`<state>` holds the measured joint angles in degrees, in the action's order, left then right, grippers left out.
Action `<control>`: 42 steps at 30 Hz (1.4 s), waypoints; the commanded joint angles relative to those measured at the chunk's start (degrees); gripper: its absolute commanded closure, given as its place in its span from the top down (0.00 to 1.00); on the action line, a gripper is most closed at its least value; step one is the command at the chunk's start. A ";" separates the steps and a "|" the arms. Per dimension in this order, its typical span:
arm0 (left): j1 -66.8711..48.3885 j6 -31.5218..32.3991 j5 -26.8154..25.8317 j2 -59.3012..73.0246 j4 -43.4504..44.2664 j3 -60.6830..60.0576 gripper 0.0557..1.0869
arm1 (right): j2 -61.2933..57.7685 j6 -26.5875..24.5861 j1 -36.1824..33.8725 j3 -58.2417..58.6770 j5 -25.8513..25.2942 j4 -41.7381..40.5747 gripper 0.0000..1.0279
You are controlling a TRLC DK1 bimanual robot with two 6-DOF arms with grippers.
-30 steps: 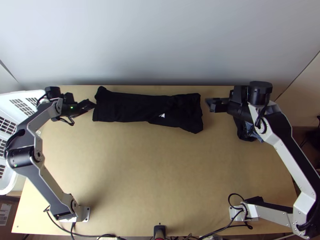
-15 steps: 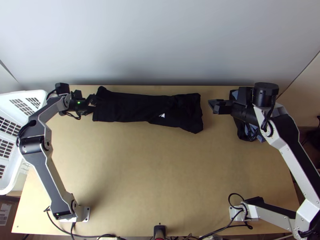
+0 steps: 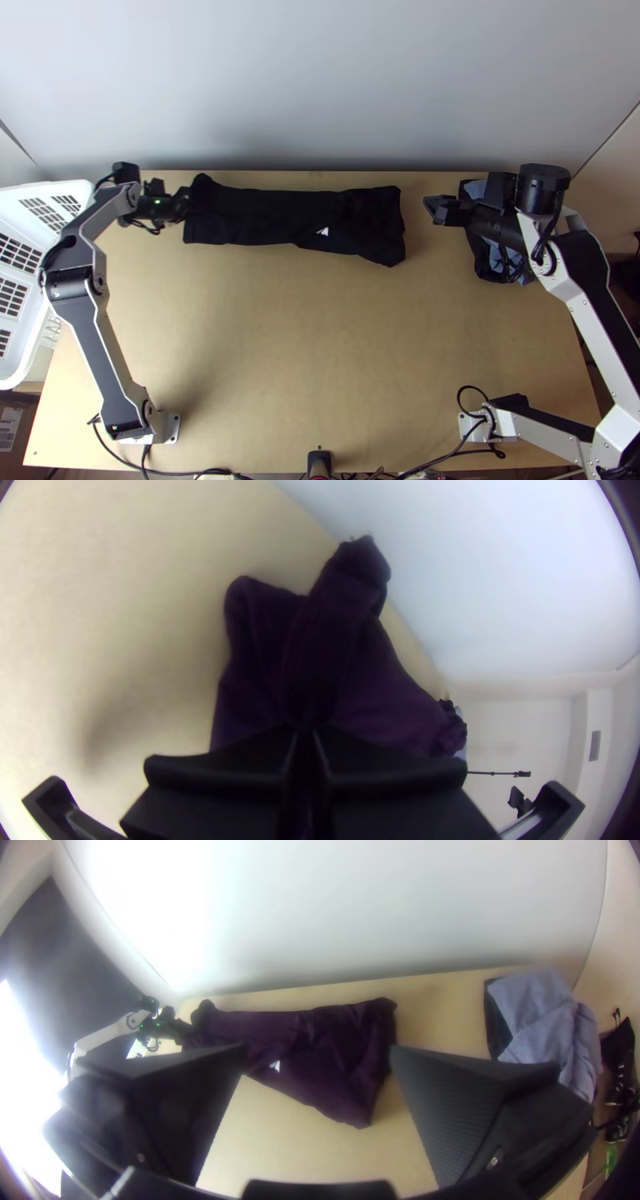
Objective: Fold the t-shirt
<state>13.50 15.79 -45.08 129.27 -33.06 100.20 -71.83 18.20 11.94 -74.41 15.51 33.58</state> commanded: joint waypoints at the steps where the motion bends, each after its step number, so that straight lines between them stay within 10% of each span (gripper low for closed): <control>1: 5.14 -5.07 0.08 -1.83 -5.53 -2.12 0.04 | 1.26 0.44 -0.26 0.76 0.05 0.52 0.97; 14: 12.87 -14.03 2.80 -18.18 -10.36 -14.69 0.04 | 1.61 0.61 0.54 3.13 -0.04 -0.80 0.97; 42: -20.53 -10.25 15.46 -14.84 -21.87 17.31 0.04 | 8.20 2.72 1.41 15.61 0.05 -4.32 0.96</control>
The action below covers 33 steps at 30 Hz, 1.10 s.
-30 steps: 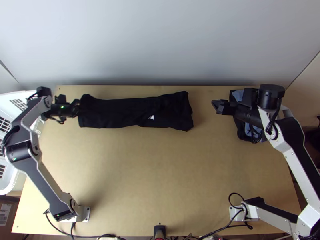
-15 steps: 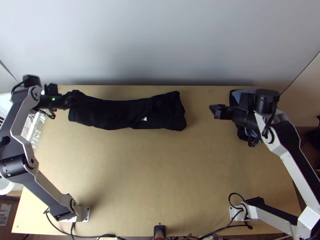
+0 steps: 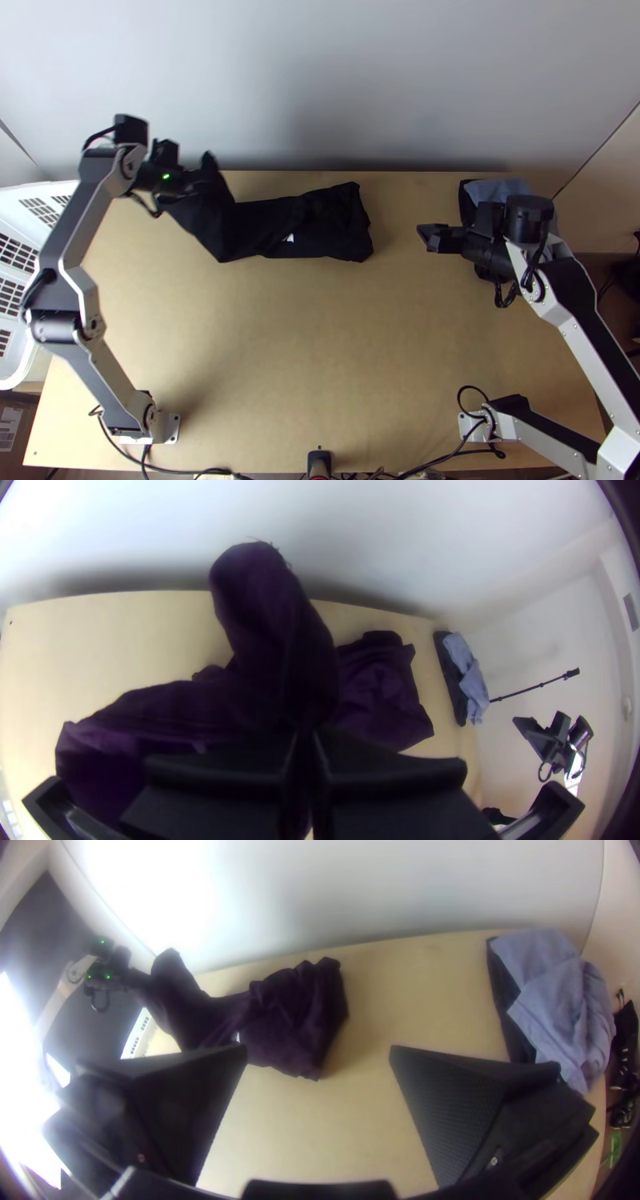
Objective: Fold the t-shirt
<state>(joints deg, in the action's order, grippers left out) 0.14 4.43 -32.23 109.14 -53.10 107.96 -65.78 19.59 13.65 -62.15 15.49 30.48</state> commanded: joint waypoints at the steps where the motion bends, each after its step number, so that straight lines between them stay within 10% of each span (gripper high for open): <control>1: -8.14 1.55 2.70 5.99 -1.83 10.69 0.04 | 2.50 1.50 -0.38 3.97 -0.02 -1.56 0.96; 30: -31.43 19.39 4.19 19.09 16.98 15.70 0.04 | 6.80 2.73 0.32 13.81 0.07 -4.90 0.96; 33: -33.01 19.48 4.19 20.32 17.77 15.70 0.43 | 7.16 2.99 0.15 14.51 0.07 -5.34 0.96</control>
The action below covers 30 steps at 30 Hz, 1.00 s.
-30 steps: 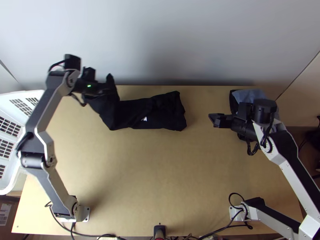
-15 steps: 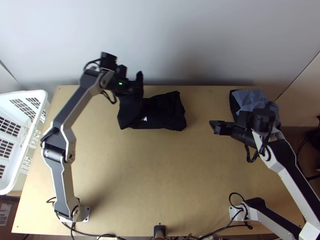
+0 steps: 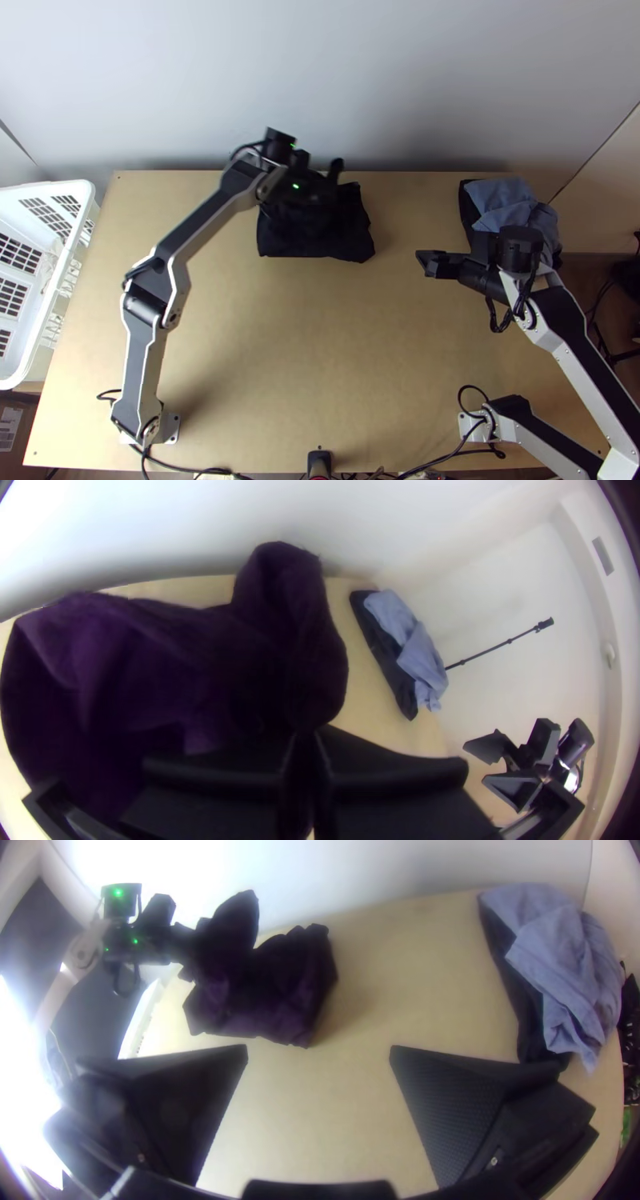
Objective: Fold the t-shirt
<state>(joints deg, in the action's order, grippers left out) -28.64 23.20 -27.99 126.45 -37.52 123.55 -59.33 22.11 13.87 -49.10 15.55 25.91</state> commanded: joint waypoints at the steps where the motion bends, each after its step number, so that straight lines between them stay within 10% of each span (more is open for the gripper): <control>1: -4.67 1.14 -0.05 3.36 2.62 0.12 0.59 | 0.80 0.57 -0.07 1.64 0.01 -0.77 0.96; 4: -5.37 4.22 0.39 4.59 3.42 1.70 0.96 | 0.97 1.09 -0.07 2.34 0.01 -1.30 0.96; 15: -0.45 22.33 -2.25 -3.93 16.16 4.33 0.96 | 0.97 2.06 0.37 2.96 0.09 -2.62 0.96; 30: 8.78 5.54 -4.53 -17.91 11.33 -20.54 0.96 | -0.35 2.59 3.09 3.57 0.09 -7.01 0.96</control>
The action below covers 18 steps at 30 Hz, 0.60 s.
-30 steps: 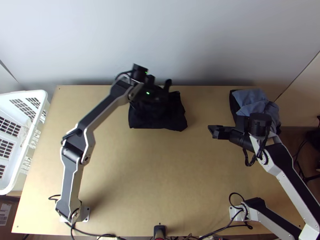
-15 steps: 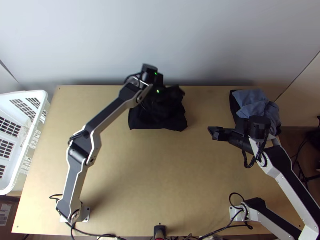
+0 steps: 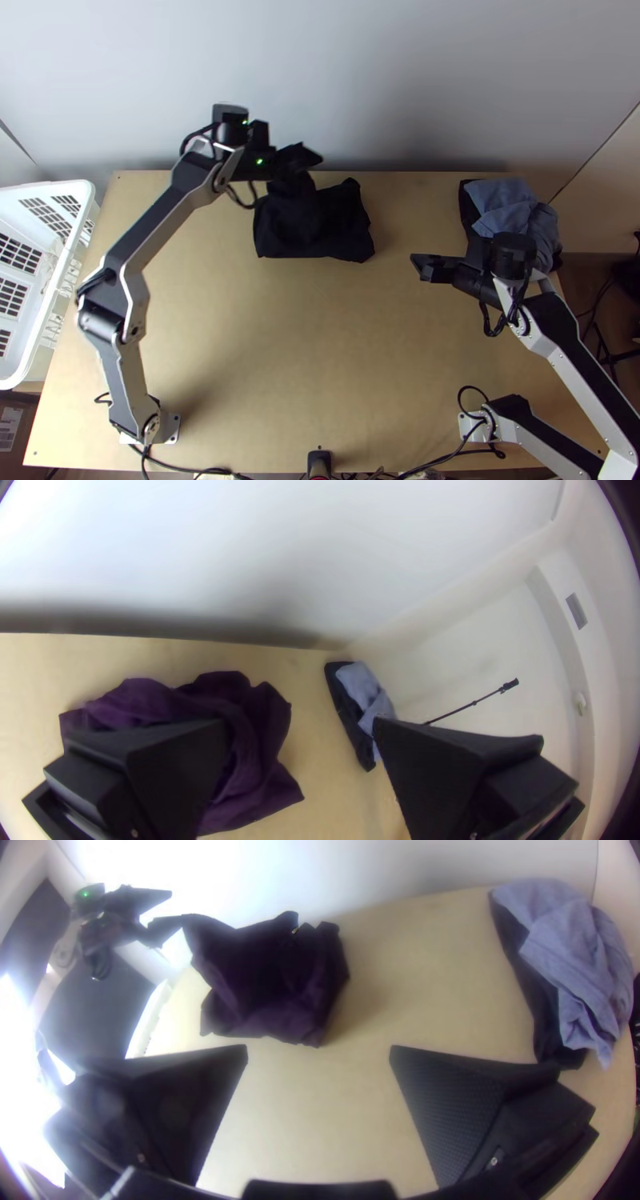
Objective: Fold the t-shirt
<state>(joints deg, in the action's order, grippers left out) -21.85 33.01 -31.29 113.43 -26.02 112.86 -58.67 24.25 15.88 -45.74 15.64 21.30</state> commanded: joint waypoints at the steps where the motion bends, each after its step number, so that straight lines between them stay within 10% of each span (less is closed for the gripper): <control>1: 1.63 -4.45 -1.23 -4.62 -0.26 -9.85 0.96 | -1.18 0.62 1.08 -0.06 0.01 -2.58 0.96; 18: -0.21 -19.48 11.16 4.17 -11.86 -2.12 0.95 | 3.22 0.89 -0.23 1.35 0.01 -0.56 0.96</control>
<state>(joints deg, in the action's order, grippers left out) -26.22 16.60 -27.07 114.43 -35.33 111.42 -56.84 25.08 16.03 -45.21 15.66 20.36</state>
